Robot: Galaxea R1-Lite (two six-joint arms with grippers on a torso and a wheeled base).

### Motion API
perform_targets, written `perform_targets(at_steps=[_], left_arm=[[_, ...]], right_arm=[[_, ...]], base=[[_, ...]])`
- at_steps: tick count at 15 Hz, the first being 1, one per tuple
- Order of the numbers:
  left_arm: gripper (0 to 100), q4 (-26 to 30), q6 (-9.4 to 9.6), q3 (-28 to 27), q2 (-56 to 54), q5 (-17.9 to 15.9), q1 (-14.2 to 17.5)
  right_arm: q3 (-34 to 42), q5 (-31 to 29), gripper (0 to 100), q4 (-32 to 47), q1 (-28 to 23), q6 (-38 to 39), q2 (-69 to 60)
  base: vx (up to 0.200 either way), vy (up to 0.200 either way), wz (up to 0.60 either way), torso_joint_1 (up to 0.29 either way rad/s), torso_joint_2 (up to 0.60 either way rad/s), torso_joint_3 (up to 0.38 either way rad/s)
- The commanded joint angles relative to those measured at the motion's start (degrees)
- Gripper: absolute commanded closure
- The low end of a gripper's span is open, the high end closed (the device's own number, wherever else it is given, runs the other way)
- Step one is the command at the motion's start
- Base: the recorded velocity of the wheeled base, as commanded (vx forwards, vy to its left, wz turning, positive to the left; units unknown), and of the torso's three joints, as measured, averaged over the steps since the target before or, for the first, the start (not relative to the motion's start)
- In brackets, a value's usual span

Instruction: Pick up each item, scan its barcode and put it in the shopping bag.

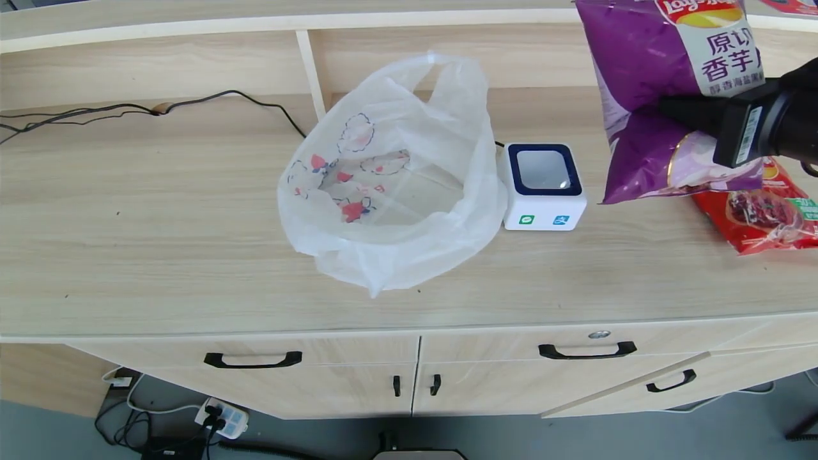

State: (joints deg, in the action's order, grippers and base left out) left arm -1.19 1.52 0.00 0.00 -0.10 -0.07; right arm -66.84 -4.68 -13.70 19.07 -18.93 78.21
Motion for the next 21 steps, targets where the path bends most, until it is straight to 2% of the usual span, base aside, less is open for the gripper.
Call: perform_targets(at_steps=[1,5,15,21], left_arm=[[0,0.0,-0.03,0.0,0.1,0.0,0.0],[0,0.0,-0.03,0.0,0.1,0.0,0.0],[0,0.0,-0.03,0.0,0.1,0.0,0.0],[0,0.0,-0.03,0.0,0.1,0.0,0.0]], right_arm=[[-3.7,-0.1,100,0.3,0.5,-2.2,3.6],[-7.9,-0.4,100,-0.1,3.1,-3.8,9.0],[-6.5,-0.2,100,-1.8,2.9,-3.1,12.8],[-8.7,1.3,100,0.3,3.3,-2.0,8.2]], base=[[0.0,0.0,0.0,0.0,0.0,0.0],[0.0,0.0,0.0,0.0,0.0,0.0],[0.0,0.0,0.0,0.0,0.0,0.0],[0.0,0.0,0.0,0.0,0.0,0.0]])
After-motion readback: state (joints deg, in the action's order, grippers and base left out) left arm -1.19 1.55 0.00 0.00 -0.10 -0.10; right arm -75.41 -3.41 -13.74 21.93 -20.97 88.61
